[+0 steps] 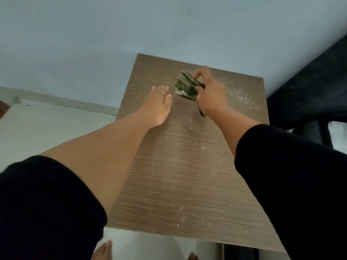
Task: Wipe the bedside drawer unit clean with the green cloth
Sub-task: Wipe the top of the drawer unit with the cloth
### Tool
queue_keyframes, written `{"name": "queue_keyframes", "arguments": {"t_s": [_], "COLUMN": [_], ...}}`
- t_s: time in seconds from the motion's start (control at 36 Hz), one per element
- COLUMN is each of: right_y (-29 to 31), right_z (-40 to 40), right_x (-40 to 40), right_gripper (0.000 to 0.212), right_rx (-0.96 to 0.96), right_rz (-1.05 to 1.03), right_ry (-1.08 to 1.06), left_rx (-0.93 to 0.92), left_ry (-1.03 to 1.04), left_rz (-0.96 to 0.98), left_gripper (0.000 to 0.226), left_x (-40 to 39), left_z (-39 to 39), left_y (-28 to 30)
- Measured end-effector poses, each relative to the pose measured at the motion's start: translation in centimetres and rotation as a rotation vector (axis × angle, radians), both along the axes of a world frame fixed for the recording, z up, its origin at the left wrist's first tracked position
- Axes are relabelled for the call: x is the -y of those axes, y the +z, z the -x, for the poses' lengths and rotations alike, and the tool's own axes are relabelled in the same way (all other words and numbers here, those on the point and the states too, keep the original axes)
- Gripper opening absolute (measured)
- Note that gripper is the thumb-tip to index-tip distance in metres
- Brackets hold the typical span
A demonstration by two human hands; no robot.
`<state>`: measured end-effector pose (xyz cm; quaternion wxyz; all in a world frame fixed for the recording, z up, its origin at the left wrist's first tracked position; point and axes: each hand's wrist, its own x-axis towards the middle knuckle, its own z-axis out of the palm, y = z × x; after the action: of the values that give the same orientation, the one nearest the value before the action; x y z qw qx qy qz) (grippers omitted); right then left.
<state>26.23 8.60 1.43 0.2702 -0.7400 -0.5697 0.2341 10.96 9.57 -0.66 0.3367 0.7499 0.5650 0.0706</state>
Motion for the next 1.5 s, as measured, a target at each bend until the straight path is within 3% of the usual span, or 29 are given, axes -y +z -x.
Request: {"name": "queue_keyframes", "arguments": {"t_s": [0.14,0.44,0.64,0.81,1.03,1.25,1.5], "right_y": [-1.0,-2.7,-4.0,-5.9,-7.4,-7.3,-6.8], "right_z": [-1.7,-3.7,-4.6,-4.8,-5.2,-6.5,-5.6], "right_x": [-5.0,-11.9,-13.9,-13.9,-13.0,-12.2,-12.6], "right_gripper": [0.037,0.036,0.031,0.029,0.030,0.047,0.046], "right_rx": [0.106,0.301,0.368,0.728,0.459,0.446,0.422], "right_rz": [-0.077,-0.215,-0.204,-0.376,-0.288,-0.058,-0.002], "right_ry": [-0.004,0.088,0.150,0.071,0.155,0.252,0.206], "left_rx": [-0.036,-0.310,-0.354,-0.336,-0.342,-0.346,-0.356], "left_ry": [-0.046,-0.137,-0.114,-0.089,-0.080,-0.077,-0.103], "left_rz": [-0.032,-0.147,-0.239,-0.263,-0.282,-0.272,-0.236], "left_gripper": [0.051,0.054,0.055,0.055,0.055,0.055,0.056], "left_x": [-3.6,-7.7,-7.4,-7.5,-7.5,-7.5,-7.6], "left_z": [-1.2,-3.8,-4.1,-4.2,-4.2,-4.4,-4.1], "left_y": [-2.0,-6.1,-7.5,-7.8,-7.9,-7.9,-7.4]}}
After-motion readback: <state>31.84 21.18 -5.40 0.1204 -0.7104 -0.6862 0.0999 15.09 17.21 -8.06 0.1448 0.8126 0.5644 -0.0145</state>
